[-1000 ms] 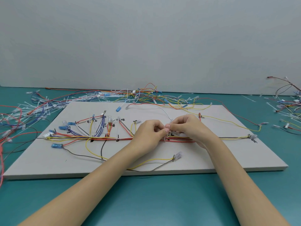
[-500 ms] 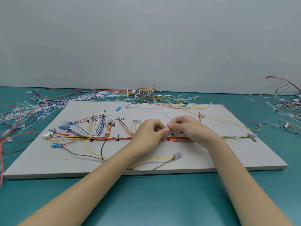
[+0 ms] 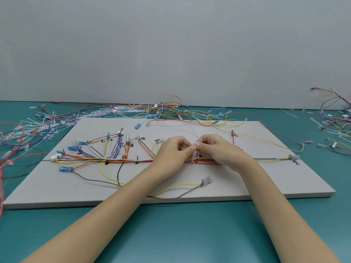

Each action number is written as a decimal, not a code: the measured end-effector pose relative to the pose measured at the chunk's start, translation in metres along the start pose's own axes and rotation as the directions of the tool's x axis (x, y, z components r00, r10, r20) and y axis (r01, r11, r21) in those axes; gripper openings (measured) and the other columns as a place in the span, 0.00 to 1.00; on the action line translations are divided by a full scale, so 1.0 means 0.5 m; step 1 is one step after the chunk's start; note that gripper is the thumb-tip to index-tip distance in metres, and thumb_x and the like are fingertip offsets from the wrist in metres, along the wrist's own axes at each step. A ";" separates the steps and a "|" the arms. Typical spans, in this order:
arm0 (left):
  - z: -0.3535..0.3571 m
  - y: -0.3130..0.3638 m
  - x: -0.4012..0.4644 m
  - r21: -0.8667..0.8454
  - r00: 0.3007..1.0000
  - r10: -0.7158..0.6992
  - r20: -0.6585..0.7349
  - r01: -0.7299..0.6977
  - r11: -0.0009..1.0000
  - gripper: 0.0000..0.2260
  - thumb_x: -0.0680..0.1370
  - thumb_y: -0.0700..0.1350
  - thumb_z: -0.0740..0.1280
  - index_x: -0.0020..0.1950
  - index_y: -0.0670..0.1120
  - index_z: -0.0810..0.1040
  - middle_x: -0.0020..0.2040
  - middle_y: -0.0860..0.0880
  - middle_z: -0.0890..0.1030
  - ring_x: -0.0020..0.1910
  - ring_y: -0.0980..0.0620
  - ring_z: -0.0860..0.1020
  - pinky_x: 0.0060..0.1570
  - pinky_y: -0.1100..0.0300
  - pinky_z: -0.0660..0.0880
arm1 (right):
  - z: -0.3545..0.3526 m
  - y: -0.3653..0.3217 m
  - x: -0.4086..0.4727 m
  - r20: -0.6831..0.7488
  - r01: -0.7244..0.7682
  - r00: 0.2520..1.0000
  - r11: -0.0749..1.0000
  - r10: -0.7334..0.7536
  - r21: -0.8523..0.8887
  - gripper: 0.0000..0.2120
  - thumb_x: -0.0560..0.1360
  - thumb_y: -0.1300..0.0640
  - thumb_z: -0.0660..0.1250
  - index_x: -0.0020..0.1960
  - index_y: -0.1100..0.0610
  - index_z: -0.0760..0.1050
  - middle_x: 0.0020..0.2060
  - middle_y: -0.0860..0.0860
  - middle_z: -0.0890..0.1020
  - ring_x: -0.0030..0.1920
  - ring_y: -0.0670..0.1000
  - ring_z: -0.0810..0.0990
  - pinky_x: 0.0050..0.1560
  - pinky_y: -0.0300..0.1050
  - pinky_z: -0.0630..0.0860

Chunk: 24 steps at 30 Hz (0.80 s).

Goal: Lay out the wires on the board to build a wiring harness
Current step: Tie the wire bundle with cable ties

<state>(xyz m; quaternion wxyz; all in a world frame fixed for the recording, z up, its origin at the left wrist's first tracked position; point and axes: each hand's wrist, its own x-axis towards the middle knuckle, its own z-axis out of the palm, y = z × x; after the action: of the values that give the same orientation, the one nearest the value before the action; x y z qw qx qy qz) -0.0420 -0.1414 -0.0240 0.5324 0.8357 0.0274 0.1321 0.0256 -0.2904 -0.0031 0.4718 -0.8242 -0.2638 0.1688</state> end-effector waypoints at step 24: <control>-0.006 0.016 -0.007 -0.019 0.999 -0.024 0.028 0.025 1.000 0.07 0.77 0.44 0.69 0.43 0.41 0.82 0.41 0.38 0.83 0.34 0.53 0.72 0.38 0.59 0.66 | -0.004 -0.008 -0.004 -0.042 -0.008 0.999 0.999 0.010 0.054 0.08 0.78 0.51 0.68 0.45 0.56 0.77 0.34 0.49 0.76 0.32 0.44 0.70 0.39 0.40 0.66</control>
<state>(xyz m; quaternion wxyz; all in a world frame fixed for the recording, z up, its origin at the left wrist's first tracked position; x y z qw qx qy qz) -0.0468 -0.1426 -0.0164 0.5423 0.8318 0.0290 0.1143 0.0239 -0.2916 0.0013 0.4985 -0.8159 -0.2452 0.1603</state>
